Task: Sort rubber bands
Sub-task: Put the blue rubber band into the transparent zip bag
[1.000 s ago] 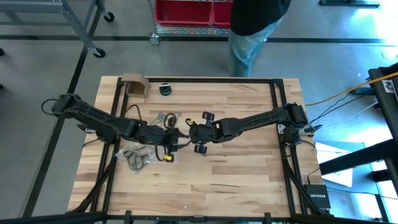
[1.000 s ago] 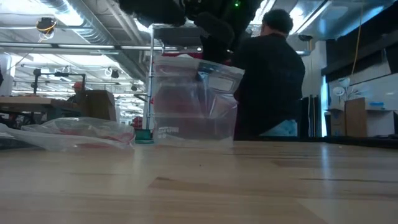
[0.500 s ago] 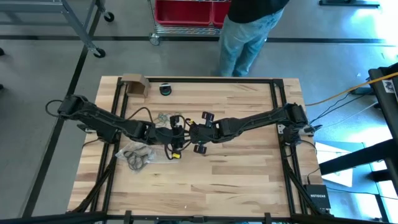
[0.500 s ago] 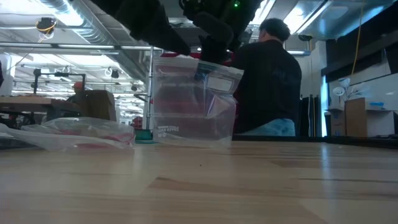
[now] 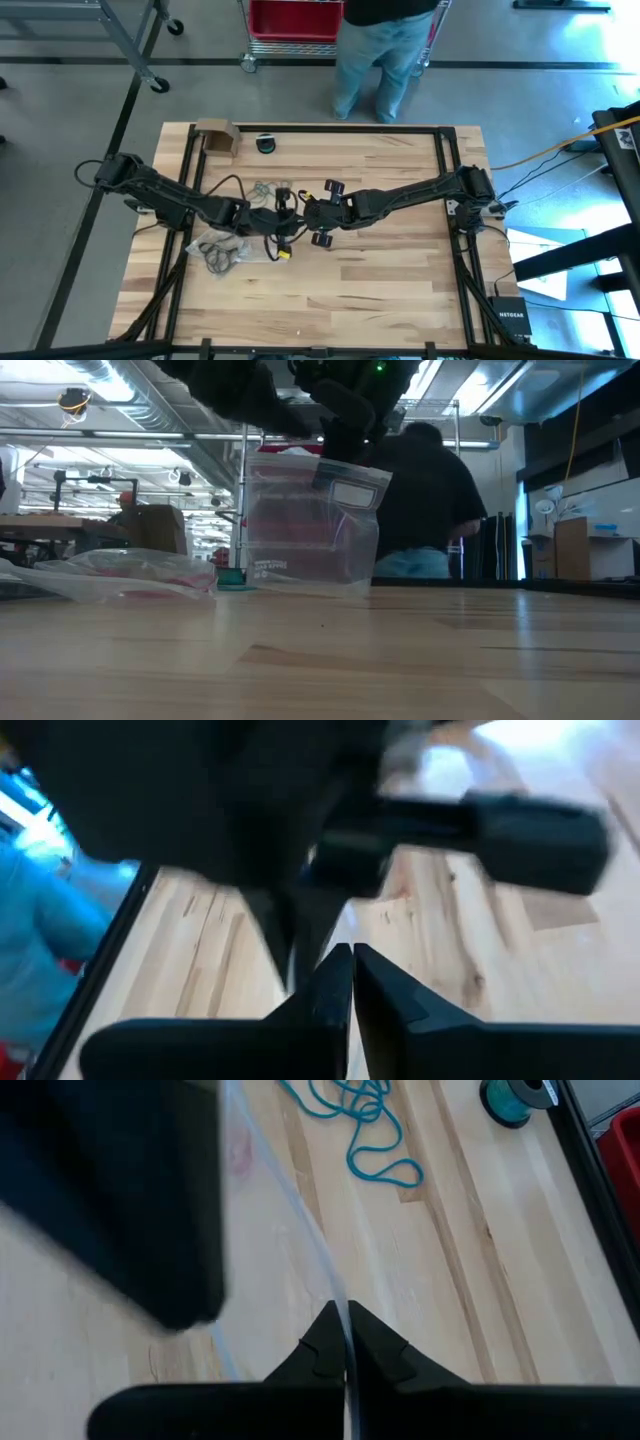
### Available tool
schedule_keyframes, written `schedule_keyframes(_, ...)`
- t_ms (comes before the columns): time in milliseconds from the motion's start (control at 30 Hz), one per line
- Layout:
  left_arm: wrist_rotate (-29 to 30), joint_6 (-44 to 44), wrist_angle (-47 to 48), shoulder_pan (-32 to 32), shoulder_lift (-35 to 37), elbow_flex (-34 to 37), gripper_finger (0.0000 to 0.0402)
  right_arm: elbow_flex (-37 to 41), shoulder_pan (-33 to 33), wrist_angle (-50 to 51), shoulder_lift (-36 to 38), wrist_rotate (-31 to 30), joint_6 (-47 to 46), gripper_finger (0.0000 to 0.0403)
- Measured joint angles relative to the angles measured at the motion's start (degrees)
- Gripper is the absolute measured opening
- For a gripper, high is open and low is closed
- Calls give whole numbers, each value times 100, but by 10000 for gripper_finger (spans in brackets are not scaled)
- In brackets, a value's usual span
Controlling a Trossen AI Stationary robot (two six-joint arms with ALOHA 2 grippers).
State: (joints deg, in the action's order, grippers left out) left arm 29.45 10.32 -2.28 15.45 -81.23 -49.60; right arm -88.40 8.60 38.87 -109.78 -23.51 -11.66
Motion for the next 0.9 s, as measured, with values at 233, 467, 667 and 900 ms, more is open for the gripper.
schedule_keyframes(233,-6,188,30,-12,2,0,2,0,0,2,0,0,1,0)
schedule_keyframes(467,-688,-125,300,-241,2,2,2,0,0,4,0,2,1,0)
schedule_keyframes(667,-929,-344,344,-352,2,2,1,0,0,2,0,16,-49,0)
schedule_keyframes(900,-477,-458,304,-465,-107,7,1,0,4,-26,-2,101,-120,0)
